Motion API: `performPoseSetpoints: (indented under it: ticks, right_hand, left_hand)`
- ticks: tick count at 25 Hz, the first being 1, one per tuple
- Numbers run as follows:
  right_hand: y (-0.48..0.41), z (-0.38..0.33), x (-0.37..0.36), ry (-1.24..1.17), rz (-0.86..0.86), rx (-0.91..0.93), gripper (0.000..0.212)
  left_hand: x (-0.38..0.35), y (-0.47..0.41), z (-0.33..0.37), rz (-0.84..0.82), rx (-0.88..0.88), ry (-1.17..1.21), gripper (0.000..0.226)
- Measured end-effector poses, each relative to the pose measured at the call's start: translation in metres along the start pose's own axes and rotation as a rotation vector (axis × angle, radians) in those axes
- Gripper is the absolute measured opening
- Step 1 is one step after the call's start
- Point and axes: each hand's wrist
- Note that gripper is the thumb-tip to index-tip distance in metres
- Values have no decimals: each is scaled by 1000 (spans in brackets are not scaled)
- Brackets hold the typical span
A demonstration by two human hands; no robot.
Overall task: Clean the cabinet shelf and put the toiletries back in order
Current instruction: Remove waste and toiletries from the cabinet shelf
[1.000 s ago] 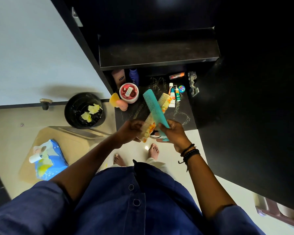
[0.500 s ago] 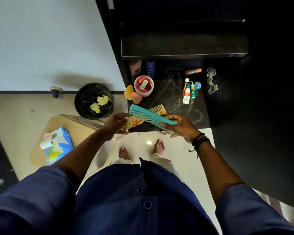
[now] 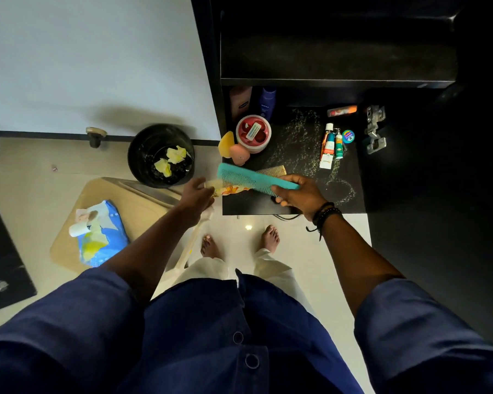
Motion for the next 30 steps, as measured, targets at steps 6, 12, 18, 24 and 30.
performPoseSetpoints:
  ticks: [6, 12, 18, 24, 30]
  right_hand:
    - [-31, -4, -18, 55, 335, 95, 35]
    - [-42, -1, -22, 138, 436, 157, 51]
    - [-43, 1, -28, 375, 419, 180, 52]
    - [-26, 4, -9, 289, 536, 270, 35]
    - [-19, -13, 39, 272, 804, 128, 39]
  left_hand:
    - [-3, -1, 1, -10, -17, 11, 57]
    - [-8, 0, 5, -2, -42, 3, 51]
    - [-7, -1, 2, -4, -68, -37, 46]
    - [-8, 3, -8, 169, -307, -534, 44]
    - [-42, 31, -7, 128, -623, -752, 25]
Point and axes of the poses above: each hand's wrist, its own y-axis away from the middle knuckle, its own x-axis out of the back of the hand, z = x × y, and after that the axes turned 4 degrees about -x, right-handed
